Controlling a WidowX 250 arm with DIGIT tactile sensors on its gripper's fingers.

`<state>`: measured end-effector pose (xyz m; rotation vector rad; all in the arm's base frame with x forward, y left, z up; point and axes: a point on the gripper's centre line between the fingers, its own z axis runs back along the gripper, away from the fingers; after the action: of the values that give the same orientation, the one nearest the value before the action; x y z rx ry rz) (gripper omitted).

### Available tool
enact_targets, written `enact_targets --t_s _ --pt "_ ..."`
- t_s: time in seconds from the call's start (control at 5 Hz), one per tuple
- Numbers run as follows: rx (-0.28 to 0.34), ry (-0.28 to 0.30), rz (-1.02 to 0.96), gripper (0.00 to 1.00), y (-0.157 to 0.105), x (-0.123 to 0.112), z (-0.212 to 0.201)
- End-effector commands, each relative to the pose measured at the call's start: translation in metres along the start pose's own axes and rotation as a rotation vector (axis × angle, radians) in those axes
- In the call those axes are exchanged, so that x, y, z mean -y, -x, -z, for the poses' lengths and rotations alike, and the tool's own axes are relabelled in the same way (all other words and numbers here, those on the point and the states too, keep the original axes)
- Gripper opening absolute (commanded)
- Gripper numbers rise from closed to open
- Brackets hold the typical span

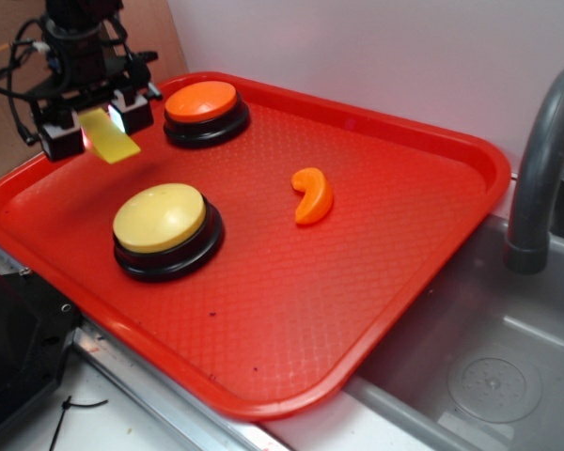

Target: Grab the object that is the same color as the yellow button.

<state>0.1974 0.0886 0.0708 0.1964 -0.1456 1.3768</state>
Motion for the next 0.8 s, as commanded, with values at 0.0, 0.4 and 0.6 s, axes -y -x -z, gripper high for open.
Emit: enact_targets --t_s 0.0,0.4,0.6 --pt "0.003 0.185 0.463 0.00 0.024 0.022 -0.079" --pt "-0.037 0.268 0.956 0.00 0.049 0.049 -0.100" --pt "-0.034 0.355 1.195 0.00 0.055 0.049 -0.103"
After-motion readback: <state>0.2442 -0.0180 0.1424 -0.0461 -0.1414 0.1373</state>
